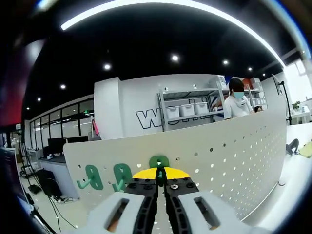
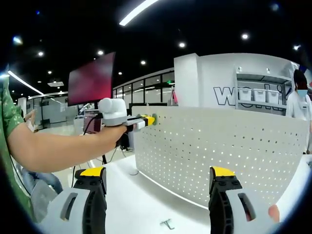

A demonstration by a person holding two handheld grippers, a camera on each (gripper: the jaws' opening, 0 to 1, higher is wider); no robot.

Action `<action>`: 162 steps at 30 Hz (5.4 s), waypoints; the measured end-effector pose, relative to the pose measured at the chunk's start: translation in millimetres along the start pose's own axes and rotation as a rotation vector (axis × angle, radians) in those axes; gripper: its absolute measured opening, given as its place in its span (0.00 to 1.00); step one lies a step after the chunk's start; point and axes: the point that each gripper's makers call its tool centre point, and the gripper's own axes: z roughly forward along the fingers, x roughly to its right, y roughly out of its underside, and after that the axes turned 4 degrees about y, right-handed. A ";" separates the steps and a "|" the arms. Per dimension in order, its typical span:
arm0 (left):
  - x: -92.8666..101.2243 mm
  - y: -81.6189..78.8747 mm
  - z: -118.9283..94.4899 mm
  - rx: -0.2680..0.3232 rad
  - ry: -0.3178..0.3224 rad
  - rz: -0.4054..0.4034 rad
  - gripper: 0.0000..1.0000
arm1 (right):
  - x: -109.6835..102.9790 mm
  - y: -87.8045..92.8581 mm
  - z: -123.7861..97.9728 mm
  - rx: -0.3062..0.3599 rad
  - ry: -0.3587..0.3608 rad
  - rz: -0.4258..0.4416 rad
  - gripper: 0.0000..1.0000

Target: Insert the hook assembly into the mounting plate slot until the hook locks in place.

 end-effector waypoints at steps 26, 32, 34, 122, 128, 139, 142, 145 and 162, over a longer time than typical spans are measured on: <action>0.7 1.4 1.4 -0.006 -0.004 0.042 0.03 | 1.1 3.4 0.3 -0.008 0.004 0.002 0.89; 1.1 1.4 1.9 -0.008 -0.012 0.060 0.03 | 1.7 3.5 -0.2 -0.008 0.006 0.002 0.89; 0.9 1.5 1.8 -0.005 -0.013 0.055 0.03 | 2.2 3.2 -0.5 -0.007 0.007 0.002 0.89; 8.5 9.1 -9.4 0.007 0.013 -0.021 0.28 | -3.6 2.8 0.0 -0.008 -0.003 -0.007 0.87; 12.6 15.9 -12.8 -0.021 0.037 -0.051 0.34 | -6.2 2.5 1.0 -0.007 -0.008 -0.007 0.87; 24.8 18.2 -23.0 -0.049 0.084 -0.076 0.35 | -7.5 -0.7 -1.0 0.001 -0.008 -0.009 0.87; 29.1 17.9 -29.2 -0.050 0.098 -0.077 0.36 | -7.1 -2.8 -2.3 0.007 -0.007 -0.009 0.87; 32.7 19.6 -35.4 -0.054 0.109 -0.080 0.36 | -7.2 -5.5 -3.8 0.014 -0.005 -0.011 0.87; 52.7 41.7 -78.3 -0.101 0.154 -0.096 0.36 | -7.7 -9.8 -15.2 0.031 0.002 -0.009 0.87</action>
